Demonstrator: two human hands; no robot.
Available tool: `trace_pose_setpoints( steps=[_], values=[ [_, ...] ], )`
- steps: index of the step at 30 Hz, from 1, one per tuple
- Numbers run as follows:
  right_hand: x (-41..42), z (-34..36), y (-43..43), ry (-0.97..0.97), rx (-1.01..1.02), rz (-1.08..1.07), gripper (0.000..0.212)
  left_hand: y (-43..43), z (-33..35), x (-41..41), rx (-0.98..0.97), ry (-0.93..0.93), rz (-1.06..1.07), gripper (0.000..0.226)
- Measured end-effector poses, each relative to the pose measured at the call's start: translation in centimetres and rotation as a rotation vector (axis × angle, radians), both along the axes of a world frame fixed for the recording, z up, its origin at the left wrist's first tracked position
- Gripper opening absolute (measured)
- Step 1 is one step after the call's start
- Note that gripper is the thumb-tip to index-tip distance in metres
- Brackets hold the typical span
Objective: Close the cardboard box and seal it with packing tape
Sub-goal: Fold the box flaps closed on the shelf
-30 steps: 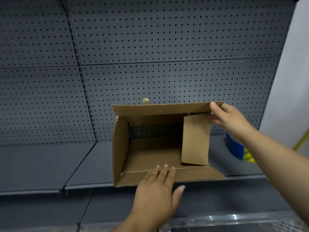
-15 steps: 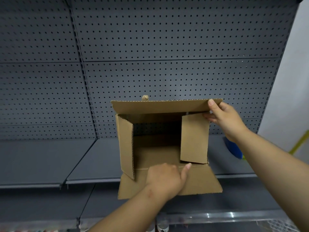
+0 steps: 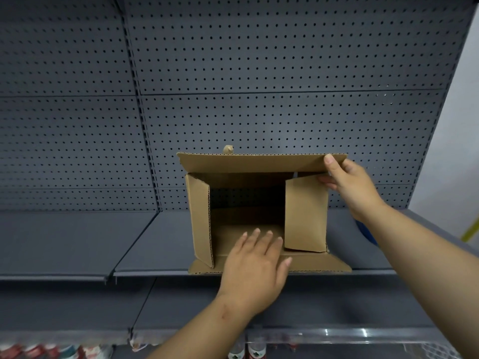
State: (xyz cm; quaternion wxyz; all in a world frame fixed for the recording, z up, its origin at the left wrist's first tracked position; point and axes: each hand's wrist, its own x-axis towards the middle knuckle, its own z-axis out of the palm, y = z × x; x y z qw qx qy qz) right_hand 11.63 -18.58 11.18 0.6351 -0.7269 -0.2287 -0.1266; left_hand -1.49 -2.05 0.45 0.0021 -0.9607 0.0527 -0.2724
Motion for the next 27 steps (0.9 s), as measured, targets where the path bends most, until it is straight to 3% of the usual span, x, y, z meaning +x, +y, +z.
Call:
trace_pose_setpoints(
  steps=[4, 7, 12, 16, 20, 27],
  values=[
    [-0.1, 0.0, 0.1, 0.01, -0.006, 0.002, 0.016, 0.2, 0.4, -0.5, -0.004, -0.041, 0.031, 0.063],
    [-0.2, 0.1, 0.0, -0.01, -0.029, 0.002, 0.016, 0.9, 1.5, -1.3, -0.058, -0.202, 0.027, 0.046],
    [-0.7, 0.1, -0.3, -0.025, -0.054, -0.005, 0.023, 5.3, 4.0, -2.1, -0.398, -0.519, 0.124, 0.029],
    [-0.8, 0.0, -0.3, -0.02, -0.047, 0.0, 0.033, 7.7, 5.2, -0.7, -0.558, -0.236, 0.148, 0.019],
    [-0.2, -0.1, -0.4, -0.009, -0.048, 0.011, 0.049, 7.9, 5.5, 1.1, -0.506, -0.011, 0.058, 0.022],
    [0.0, -0.4, -1.3, -0.018, -0.139, 0.09, 0.066, 7.5, 6.5, 3.1, -0.369, 0.018, 0.091, 0.029]
  ],
)
